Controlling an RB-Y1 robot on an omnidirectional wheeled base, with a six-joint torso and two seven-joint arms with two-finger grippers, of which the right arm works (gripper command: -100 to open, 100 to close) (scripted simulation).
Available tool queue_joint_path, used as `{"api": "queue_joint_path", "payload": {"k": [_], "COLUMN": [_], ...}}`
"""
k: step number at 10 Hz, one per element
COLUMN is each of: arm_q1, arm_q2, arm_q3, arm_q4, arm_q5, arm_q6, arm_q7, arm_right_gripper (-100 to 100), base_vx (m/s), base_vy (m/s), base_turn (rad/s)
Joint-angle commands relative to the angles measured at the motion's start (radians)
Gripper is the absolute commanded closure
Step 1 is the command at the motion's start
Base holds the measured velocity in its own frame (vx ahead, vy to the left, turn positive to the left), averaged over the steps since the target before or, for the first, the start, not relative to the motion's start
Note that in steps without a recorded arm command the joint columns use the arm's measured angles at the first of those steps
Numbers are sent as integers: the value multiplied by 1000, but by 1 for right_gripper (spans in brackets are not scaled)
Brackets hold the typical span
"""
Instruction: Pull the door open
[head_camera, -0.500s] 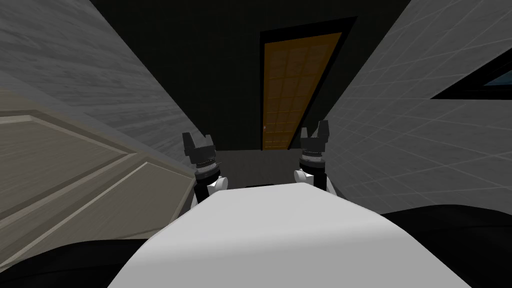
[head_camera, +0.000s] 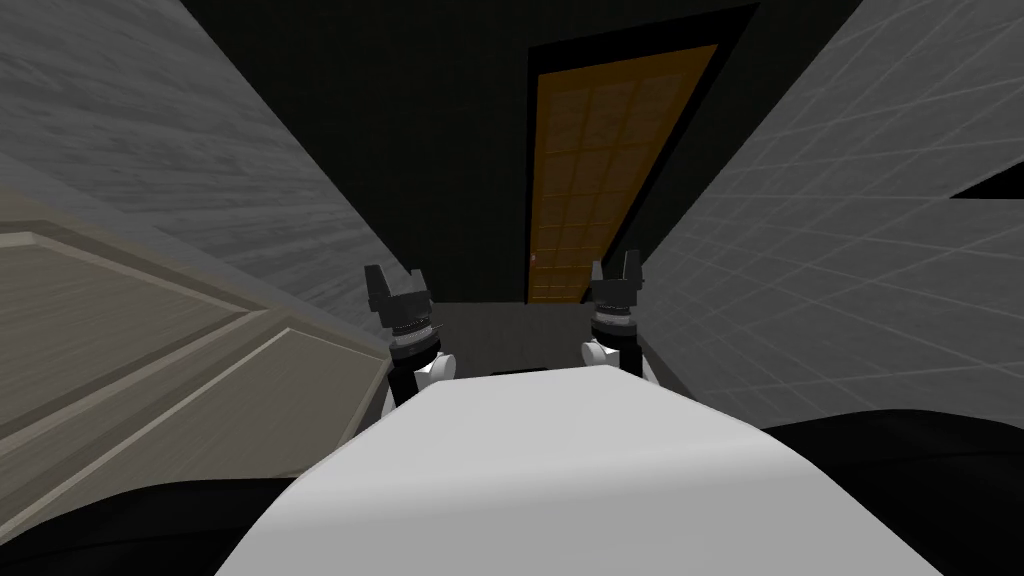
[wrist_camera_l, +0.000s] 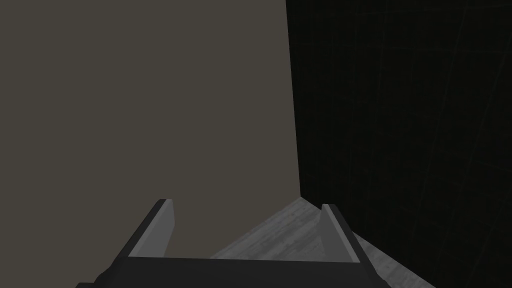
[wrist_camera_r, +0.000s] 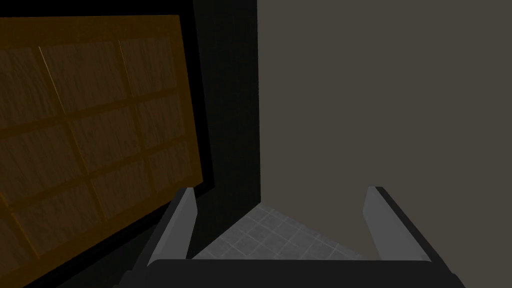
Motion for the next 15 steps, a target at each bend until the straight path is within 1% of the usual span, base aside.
{"api": "queue_joint_path", "payload": {"k": [1, 2, 3, 4, 6, 7, 15], "arm_q1": [-6, -9, -11, -15, -19, -24, -43], "arm_q2": [-12, -23, -29, -41, -53, -66, -122], "arm_q3": [15, 29, 38, 56, 74, 93, 179], "arm_q4": [24, 45, 57, 83, 110, 137, 264], "arm_q5": [-28, -53, -68, -99, -130, -163, -313], "arm_q6": [-12, -24, -31, -46, -61, -76, -147], "arm_q7": [-23, -42, -54, -78, -101, -127, -241], "arm_right_gripper": [-100, -100, -100, -100, -100, -100, -100], "base_vx": [148, 148, 142, 145, 126, 127, 106], "base_vy": [13, 15, -5, -28, -12, 17, -7], "base_turn": [33, 53, 47, 61, 48, 65, 46]}}
